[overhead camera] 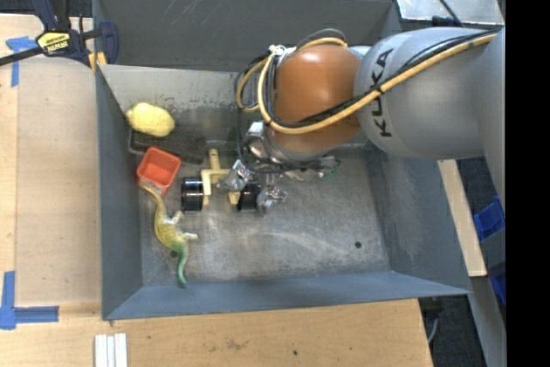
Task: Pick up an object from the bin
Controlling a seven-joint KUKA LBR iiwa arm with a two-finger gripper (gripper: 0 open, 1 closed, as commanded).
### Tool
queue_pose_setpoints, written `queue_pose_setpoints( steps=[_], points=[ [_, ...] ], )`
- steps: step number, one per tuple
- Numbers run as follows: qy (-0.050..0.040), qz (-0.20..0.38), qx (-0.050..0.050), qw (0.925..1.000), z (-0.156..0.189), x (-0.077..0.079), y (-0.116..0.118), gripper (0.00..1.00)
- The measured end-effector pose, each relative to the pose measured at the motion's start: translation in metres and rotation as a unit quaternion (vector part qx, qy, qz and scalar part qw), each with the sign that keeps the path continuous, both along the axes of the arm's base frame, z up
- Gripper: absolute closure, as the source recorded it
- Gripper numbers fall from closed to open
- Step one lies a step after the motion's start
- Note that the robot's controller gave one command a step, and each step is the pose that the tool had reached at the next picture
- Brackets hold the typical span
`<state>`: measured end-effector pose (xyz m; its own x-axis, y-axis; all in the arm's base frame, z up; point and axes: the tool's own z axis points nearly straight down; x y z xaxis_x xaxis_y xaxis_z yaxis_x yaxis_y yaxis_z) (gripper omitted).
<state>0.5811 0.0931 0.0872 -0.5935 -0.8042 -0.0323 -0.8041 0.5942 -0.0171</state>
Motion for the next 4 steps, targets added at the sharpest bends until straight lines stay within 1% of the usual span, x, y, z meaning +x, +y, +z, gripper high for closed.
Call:
queue_pose_setpoints(
  steps=[3,4],
  points=[
    [0.0003,0.0,0.0,1.0,0.0001,0.0001,0.0001,1.0],
    [0.0054,0.046,-0.005,0.9989,0.0036,0.0032,0.0035,1.0]
  ],
)
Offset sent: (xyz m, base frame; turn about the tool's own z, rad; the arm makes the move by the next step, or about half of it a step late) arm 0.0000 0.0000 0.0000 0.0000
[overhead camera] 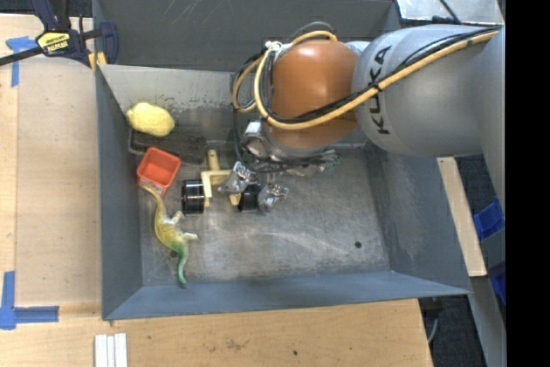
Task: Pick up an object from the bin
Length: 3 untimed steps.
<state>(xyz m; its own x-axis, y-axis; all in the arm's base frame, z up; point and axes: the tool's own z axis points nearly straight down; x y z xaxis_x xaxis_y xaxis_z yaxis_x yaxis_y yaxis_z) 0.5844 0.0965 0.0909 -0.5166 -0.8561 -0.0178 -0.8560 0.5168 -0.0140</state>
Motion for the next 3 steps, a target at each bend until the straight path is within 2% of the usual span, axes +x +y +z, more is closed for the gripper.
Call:
queue_pose_setpoints(
  steps=[1,2,3],
  points=[
    [0.0107,0.09,-0.004,0.9959,0.041,0.001,0.005,1.0],
    [0.0122,0.041,-0.003,0.9991,0.1,-0.014,0.003,1.0],
    [0.0061,0.06,-0.004,0.9982,0.126,0.004,-0.002,1.0]
  ],
)
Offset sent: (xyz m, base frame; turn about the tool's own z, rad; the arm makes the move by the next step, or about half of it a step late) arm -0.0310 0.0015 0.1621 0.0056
